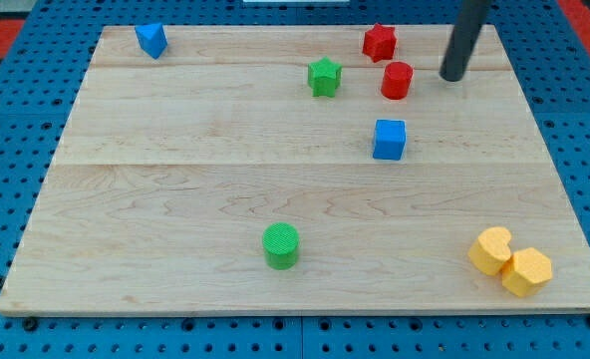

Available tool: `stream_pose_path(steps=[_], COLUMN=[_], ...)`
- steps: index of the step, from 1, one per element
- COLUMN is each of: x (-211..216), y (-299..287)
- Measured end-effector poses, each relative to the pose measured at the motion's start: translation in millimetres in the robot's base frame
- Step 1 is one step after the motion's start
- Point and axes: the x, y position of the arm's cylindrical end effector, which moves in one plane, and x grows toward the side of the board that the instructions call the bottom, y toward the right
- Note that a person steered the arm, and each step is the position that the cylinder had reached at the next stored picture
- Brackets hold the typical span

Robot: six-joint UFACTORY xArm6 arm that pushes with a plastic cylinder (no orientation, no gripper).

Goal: Place the red circle above the green circle

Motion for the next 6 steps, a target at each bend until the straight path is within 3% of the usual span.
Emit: stream_pose_path(steps=[1, 2, 3, 4, 5, 6], x=[-2.0, 33.8, 99.1, 113.3, 74.1, 68.3], y=[-58.1, -119.3, -175.7, -216.4, -182.5, -143.2])
